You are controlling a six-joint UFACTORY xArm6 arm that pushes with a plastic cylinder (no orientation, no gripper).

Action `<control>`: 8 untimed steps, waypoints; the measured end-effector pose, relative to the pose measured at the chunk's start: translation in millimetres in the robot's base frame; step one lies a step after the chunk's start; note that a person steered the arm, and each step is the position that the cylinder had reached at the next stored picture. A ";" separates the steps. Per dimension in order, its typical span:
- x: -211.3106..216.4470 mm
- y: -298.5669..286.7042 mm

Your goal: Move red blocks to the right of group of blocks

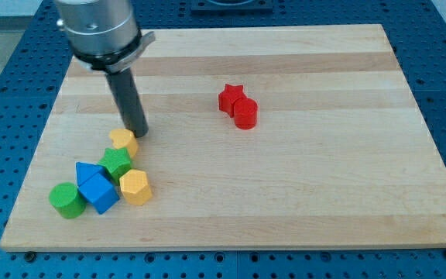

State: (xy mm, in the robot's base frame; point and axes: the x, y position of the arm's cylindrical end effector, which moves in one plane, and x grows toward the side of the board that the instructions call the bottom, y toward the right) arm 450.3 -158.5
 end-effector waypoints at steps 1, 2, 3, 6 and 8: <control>6.0 -17.9; 5.5 -20.7; -24.8 -19.8; -97.9 116.0; -83.0 167.1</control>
State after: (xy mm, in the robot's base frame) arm 367.3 8.6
